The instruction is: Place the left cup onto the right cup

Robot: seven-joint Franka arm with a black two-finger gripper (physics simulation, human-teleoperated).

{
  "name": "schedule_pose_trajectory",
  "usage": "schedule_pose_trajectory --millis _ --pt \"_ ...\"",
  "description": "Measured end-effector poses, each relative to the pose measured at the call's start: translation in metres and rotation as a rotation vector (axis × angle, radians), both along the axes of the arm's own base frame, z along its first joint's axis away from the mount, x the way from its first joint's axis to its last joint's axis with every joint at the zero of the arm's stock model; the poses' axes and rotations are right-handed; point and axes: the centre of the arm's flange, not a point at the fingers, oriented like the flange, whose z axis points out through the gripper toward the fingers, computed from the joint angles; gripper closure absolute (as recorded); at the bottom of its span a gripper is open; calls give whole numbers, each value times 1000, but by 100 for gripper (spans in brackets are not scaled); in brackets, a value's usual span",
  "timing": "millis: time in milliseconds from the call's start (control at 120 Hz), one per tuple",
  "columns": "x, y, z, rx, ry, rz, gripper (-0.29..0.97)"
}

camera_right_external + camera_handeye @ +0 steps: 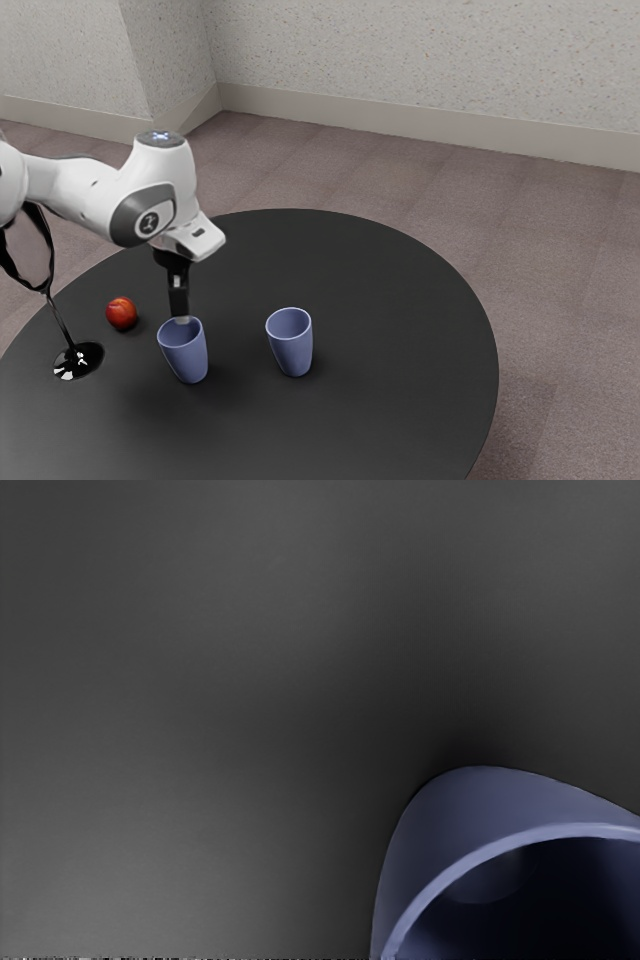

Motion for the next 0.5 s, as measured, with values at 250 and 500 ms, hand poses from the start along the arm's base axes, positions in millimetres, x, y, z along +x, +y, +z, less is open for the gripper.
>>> schedule_pose_trajectory --millis 250,500 --pt "1 2 -25 -2 13 2 25" --pt "2 -10 -28 -12 -6 -8 66"
